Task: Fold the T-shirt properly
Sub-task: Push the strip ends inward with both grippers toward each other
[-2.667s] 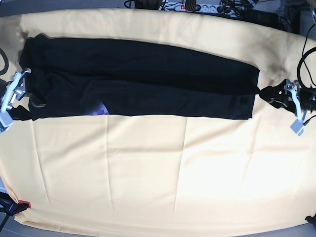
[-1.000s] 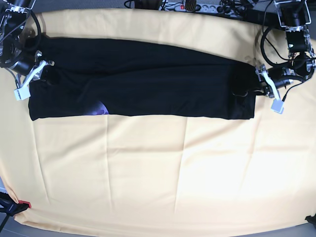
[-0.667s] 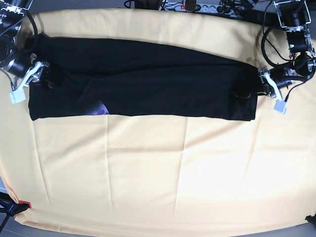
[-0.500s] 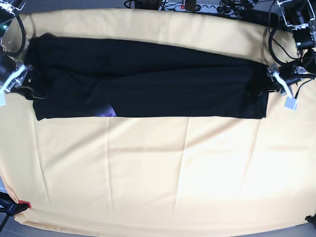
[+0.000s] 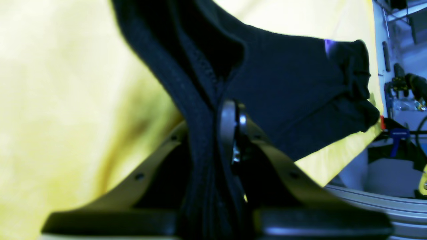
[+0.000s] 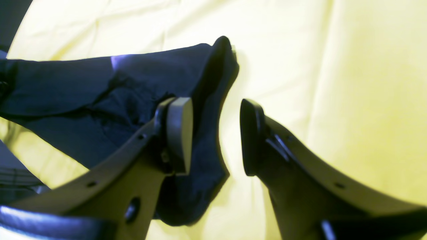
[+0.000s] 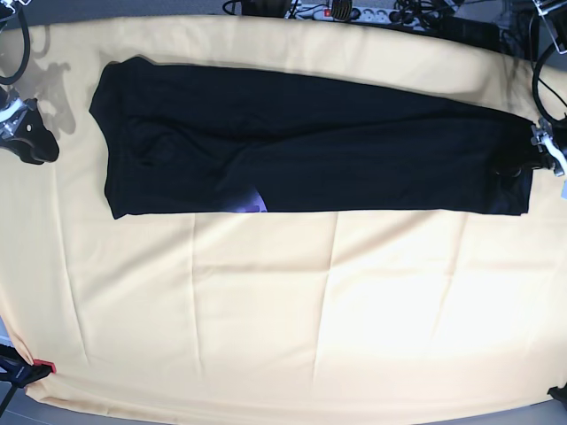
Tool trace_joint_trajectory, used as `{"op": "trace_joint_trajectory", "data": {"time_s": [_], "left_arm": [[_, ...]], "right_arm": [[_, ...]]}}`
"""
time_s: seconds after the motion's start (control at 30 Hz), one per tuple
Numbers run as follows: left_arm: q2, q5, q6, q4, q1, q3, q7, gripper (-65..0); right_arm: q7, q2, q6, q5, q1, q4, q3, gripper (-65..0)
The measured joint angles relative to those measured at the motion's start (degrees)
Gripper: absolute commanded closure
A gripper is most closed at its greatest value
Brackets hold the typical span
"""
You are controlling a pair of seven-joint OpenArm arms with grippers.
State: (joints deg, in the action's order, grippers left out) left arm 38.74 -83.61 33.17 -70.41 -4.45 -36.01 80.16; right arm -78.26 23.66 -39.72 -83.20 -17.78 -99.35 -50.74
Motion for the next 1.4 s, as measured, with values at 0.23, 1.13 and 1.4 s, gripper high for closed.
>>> {"op": "trace_joint_trajectory", "data": {"time_s": [0.23,1.13,1.4], "left_arm": [[-3.39,0.04,-2.16,-3.3,-0.46,0.0,0.07,0.0],[-23.32,0.7,6.36,-31.65,-4.44,17.57,-8.04,-9.4],[-23.67,0.15,3.1,-31.65,-4.42,17.68,-6.69,-38.8]], "right_arm": [[0.0,-3.02,0.0,1.22,-0.07,0.0,5.38,-26.6],[0.0,-4.96,0.0,4.15,-0.02,0.0,16.2,-26.6],[0.02,-4.94,0.0,4.07,0.04,0.0,16.2,-26.6]]}}
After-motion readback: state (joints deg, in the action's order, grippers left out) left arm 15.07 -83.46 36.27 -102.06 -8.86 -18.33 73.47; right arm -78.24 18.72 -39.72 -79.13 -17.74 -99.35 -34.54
